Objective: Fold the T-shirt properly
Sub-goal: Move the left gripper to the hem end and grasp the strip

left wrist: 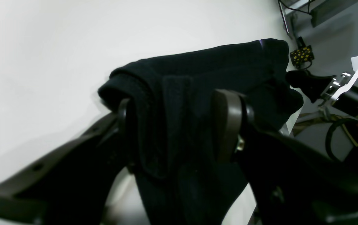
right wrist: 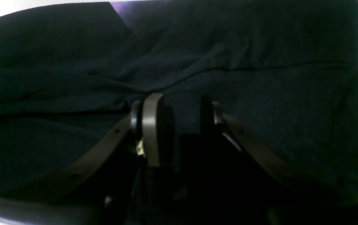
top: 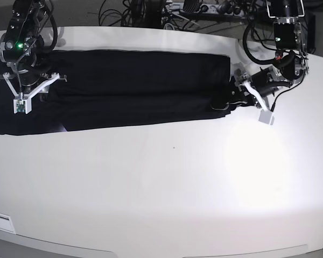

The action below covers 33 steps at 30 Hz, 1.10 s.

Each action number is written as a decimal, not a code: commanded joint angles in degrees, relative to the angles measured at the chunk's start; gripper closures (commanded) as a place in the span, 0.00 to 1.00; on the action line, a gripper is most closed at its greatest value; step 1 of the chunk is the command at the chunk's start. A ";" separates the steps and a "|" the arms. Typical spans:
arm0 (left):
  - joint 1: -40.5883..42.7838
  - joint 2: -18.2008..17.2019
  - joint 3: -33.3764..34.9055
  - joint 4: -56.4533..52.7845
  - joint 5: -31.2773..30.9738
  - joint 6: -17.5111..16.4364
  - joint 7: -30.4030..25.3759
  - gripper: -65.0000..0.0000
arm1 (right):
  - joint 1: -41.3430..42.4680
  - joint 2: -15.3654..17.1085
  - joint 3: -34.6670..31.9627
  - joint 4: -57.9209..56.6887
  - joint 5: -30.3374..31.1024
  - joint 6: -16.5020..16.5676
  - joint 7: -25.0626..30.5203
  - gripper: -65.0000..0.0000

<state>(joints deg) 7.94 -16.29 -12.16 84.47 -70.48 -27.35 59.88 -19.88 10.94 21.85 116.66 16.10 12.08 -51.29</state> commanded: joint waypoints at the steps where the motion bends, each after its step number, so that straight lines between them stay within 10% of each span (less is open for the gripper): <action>1: 1.55 1.20 1.18 -0.02 0.61 2.78 5.05 0.51 | 0.33 0.68 0.33 0.98 0.17 0.00 1.07 0.65; 7: 1.55 1.09 1.22 2.89 2.93 2.82 4.33 1.00 | 0.35 0.68 0.33 0.98 0.22 -0.02 1.07 0.65; 12: 1.36 -0.11 0.68 4.52 4.28 2.56 3.26 1.00 | 0.35 0.72 0.33 0.98 0.74 0.96 1.07 0.65; 21: -1.84 -7.85 -6.95 5.81 5.92 2.58 2.60 1.00 | 0.42 4.83 0.33 1.01 15.39 16.76 1.09 0.65; 33: -5.60 -20.87 -7.89 5.79 4.39 2.56 1.11 1.00 | 1.31 6.21 0.33 0.98 20.55 20.94 1.27 0.80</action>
<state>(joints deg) 3.42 -35.86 -19.53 89.47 -64.45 -24.43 62.04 -19.03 16.36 21.85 116.68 35.97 32.93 -51.48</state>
